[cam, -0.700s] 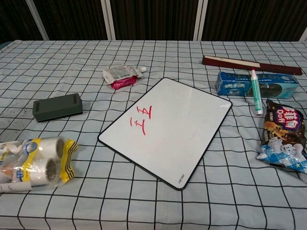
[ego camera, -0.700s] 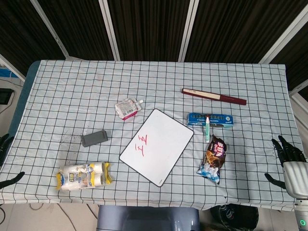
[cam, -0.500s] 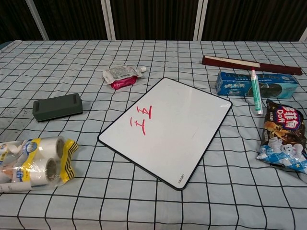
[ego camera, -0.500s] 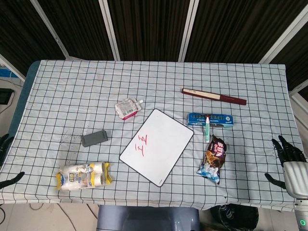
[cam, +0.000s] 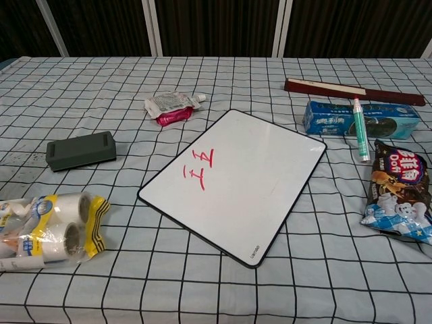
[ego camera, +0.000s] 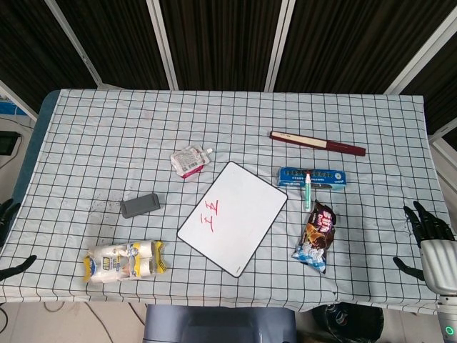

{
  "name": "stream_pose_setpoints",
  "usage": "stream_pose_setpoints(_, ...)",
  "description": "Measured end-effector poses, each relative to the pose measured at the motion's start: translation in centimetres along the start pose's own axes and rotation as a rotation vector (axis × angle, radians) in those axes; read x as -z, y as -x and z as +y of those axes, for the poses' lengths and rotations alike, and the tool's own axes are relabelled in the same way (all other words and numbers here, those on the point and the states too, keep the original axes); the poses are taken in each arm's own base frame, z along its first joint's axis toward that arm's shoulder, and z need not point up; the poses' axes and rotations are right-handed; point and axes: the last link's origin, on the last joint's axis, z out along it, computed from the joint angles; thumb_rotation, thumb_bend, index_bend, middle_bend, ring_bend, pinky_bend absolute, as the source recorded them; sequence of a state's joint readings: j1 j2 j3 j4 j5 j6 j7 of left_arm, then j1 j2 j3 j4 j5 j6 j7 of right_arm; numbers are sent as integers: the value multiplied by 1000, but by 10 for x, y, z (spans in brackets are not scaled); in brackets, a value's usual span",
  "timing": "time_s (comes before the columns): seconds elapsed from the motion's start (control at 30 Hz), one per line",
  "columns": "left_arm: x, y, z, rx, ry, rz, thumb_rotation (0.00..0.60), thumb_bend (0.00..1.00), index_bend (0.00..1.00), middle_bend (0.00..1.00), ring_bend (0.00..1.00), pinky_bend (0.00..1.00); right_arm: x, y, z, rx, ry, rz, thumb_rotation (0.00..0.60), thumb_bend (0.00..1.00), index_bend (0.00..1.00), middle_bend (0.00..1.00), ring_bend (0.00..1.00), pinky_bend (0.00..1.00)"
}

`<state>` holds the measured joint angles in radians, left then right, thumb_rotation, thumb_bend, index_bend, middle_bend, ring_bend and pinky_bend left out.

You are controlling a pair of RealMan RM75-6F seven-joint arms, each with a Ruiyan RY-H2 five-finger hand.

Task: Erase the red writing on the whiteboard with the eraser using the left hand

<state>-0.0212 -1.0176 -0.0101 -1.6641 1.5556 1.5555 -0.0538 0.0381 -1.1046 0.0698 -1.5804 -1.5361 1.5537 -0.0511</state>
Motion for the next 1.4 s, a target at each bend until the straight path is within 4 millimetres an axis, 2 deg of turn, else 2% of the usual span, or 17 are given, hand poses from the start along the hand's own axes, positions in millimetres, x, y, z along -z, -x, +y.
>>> stream_pose_setpoints(0.43,-7,3,3,-4,-3,5,600,116,0,5,0,51,0,0,1,-3,10,-1,600,71,4,15,134,187)
stream_pose_setpoints(0.57,-13,2,9,-8,0,20,600,116,0,5,0,51,0,0,2,-3,14,-3,600,70,4,15,134,187)
stream_pose_setpoints(0.77,-28,-3,31,-20,25,49,600,114,0,6,0,53,0,0,1,0,18,-4,600,71,5,15,134,187)
stream_pose_setpoints(0.97,-53,-4,59,-43,46,52,600,111,0,11,0,53,0,0,1,2,20,-4,600,71,4,15,134,187)
stream_pose_setpoints(1.3,-112,13,113,-27,81,-24,600,111,0,40,0,75,-1,0,2,2,24,-5,600,70,4,15,134,187)
stream_pose_setpoints(1.4,-122,21,123,-19,92,-66,600,112,0,62,0,75,-1,0,2,2,25,-6,600,71,4,15,134,187)
